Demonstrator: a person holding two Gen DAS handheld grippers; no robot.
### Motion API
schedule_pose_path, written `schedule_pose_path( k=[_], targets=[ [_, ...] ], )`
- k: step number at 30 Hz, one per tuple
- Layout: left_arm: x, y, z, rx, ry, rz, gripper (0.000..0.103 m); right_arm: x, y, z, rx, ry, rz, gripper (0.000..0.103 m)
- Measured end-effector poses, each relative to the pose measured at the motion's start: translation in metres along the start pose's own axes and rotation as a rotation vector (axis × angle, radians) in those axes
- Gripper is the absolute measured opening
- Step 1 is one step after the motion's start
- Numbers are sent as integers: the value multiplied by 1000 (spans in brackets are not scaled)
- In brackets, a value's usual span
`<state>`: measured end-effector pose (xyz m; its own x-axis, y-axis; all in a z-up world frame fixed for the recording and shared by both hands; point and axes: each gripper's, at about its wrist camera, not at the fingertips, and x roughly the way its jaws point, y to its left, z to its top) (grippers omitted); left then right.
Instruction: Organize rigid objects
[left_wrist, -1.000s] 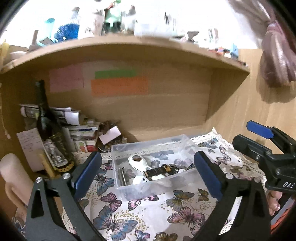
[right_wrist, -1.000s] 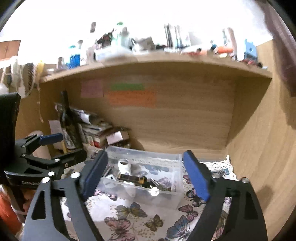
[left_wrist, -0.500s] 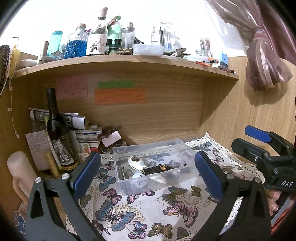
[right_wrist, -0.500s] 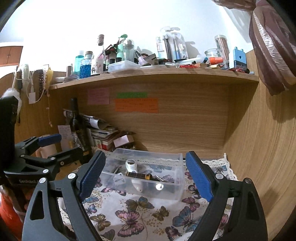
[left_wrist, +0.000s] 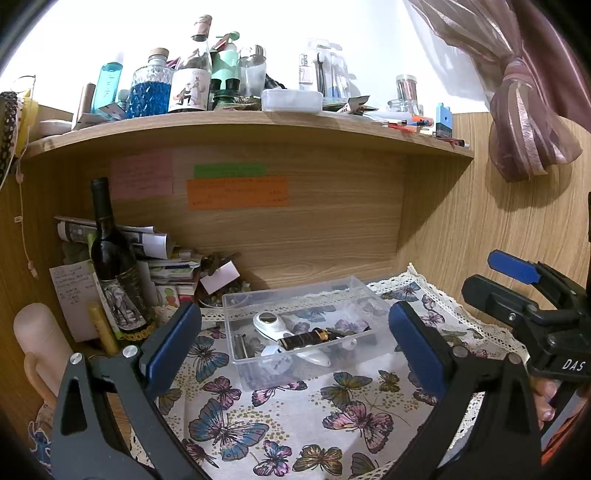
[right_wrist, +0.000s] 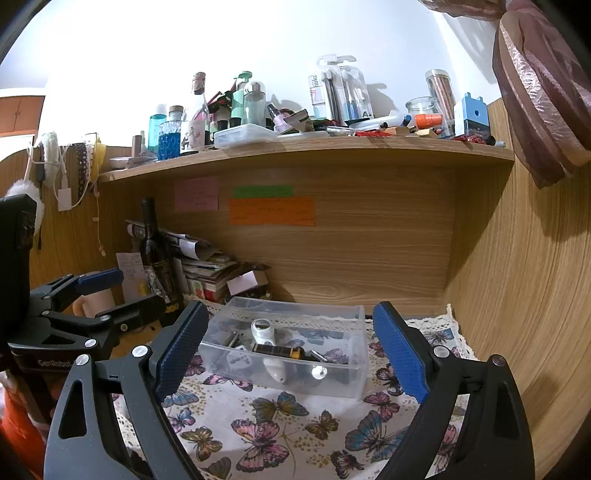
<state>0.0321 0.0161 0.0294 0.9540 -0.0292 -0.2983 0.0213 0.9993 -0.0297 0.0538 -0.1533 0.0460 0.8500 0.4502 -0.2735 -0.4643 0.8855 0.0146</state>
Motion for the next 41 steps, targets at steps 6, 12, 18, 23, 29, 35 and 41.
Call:
schedule_pose_path(
  k=[6,12,18,23,29,35,41],
  targets=[
    [3,0,-1,1,8,-2,103,0,0,0,2,1,1,91],
    [4,2,-2,1,10,-7,103,0,0,0,2,2,3,93],
    [4,0,-3,8,7,-8,103,1,3,-1,4,6,4,93],
    [3,-1,-3,5,3,-17,103,2,3,-2,8,10,5,93],
    [4,-3,-4,2,14,-21,103,4,3,-5,10,21,6,93],
    [6,-1,-5,-6,21,-30,103,9,1,-8,23,41,16,94],
    [7,3,-5,-12,28,-38,103,16,-1,-11,34,62,28,94]
  ],
)
